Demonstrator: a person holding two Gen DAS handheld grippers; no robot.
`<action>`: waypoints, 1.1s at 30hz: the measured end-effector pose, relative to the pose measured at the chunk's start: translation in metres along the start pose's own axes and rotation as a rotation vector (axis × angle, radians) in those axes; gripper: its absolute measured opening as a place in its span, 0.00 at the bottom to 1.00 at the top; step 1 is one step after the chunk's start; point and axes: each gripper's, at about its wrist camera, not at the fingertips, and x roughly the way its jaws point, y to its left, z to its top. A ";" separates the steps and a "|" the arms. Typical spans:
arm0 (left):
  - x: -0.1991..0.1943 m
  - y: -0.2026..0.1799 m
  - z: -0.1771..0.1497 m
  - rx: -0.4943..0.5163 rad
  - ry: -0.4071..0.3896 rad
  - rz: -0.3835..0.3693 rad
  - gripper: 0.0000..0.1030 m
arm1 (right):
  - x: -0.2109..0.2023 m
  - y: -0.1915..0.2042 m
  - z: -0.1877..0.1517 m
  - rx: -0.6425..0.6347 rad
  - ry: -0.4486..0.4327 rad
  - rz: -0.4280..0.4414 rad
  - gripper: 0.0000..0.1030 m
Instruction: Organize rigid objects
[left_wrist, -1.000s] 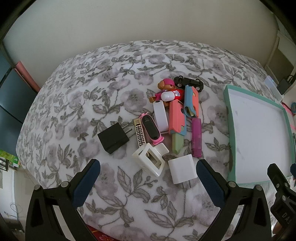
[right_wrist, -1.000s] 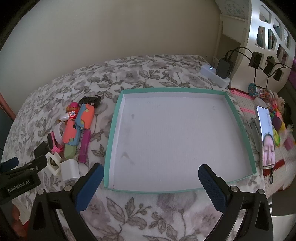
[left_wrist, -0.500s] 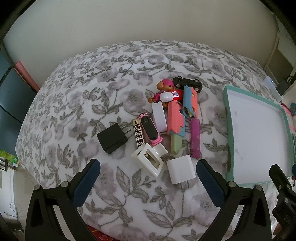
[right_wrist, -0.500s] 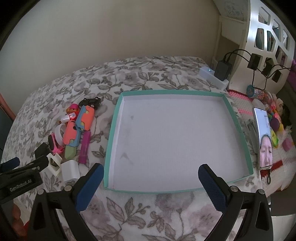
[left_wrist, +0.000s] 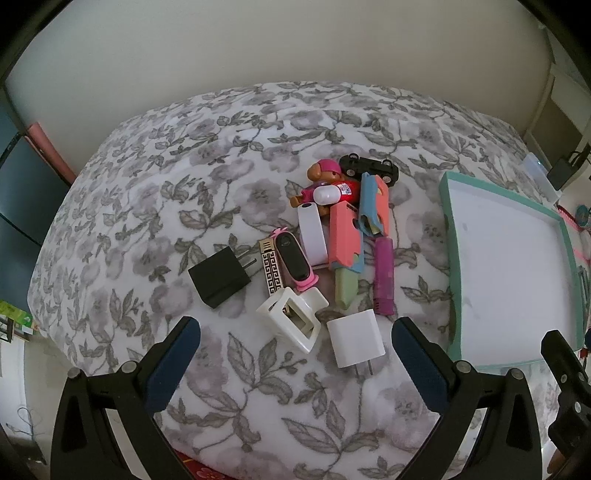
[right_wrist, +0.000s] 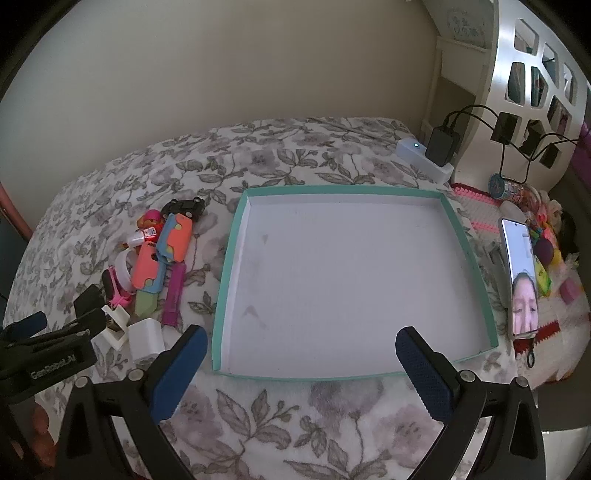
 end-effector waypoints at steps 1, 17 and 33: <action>0.000 0.000 0.000 0.000 0.000 -0.001 1.00 | 0.000 0.000 0.000 -0.001 0.001 0.001 1.00; 0.002 -0.001 0.002 0.002 0.003 -0.006 1.00 | 0.000 0.000 0.000 0.000 0.003 -0.003 1.00; 0.002 -0.001 0.002 0.000 0.004 -0.008 1.00 | 0.001 0.003 0.000 -0.004 0.005 -0.003 1.00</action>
